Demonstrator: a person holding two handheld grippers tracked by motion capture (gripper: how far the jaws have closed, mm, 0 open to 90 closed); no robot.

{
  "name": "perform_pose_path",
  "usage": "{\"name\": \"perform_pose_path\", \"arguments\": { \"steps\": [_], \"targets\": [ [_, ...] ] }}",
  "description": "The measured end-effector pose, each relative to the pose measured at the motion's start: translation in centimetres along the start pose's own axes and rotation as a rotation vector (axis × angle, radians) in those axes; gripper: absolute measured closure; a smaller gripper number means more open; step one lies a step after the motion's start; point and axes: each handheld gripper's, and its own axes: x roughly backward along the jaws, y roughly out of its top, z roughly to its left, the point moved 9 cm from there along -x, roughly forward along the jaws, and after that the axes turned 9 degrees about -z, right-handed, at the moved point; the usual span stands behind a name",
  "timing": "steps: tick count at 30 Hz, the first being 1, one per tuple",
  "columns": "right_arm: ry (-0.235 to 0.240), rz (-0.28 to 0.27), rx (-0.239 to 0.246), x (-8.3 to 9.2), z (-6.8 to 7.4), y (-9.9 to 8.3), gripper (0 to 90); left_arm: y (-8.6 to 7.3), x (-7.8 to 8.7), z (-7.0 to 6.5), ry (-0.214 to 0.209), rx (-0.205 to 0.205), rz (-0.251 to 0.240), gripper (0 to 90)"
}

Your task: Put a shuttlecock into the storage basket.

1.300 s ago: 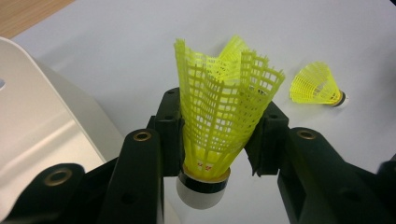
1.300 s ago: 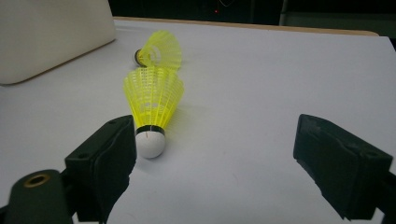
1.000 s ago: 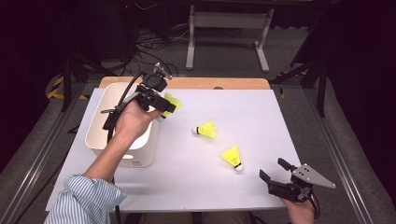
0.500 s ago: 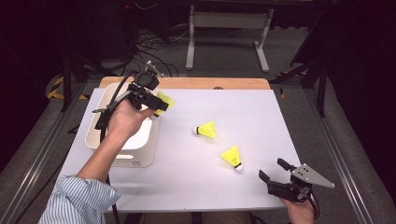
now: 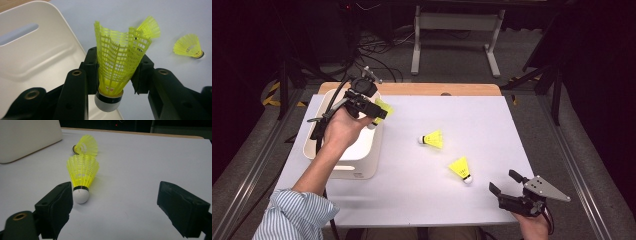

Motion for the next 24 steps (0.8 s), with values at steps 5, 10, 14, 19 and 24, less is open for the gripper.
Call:
{"name": "perform_pose_path", "arguments": {
  "steps": [5,10,14,19,24],
  "targets": [
    [0.002,0.001,0.0,0.0,0.0,0.0,14.0,0.0,0.1,0.3,0.009,0.004,-0.007,63.7],
    [0.003,0.001,0.002,0.0,0.1,0.0,14.1,-0.5,0.0,1.1,0.043,0.008,0.005,63.7],
    [0.001,0.002,0.005,0.0,0.1,0.0,14.1,-1.0,-0.4,1.7,0.044,0.026,0.015,63.7],
    [0.001,0.001,0.005,0.0,0.1,0.0,14.1,-1.5,-1.1,2.6,0.077,0.018,0.037,63.6],
    [0.002,0.003,0.005,0.0,0.0,0.0,14.1,-1.6,-1.2,3.1,0.091,0.02,0.036,63.4]
  ]
}}
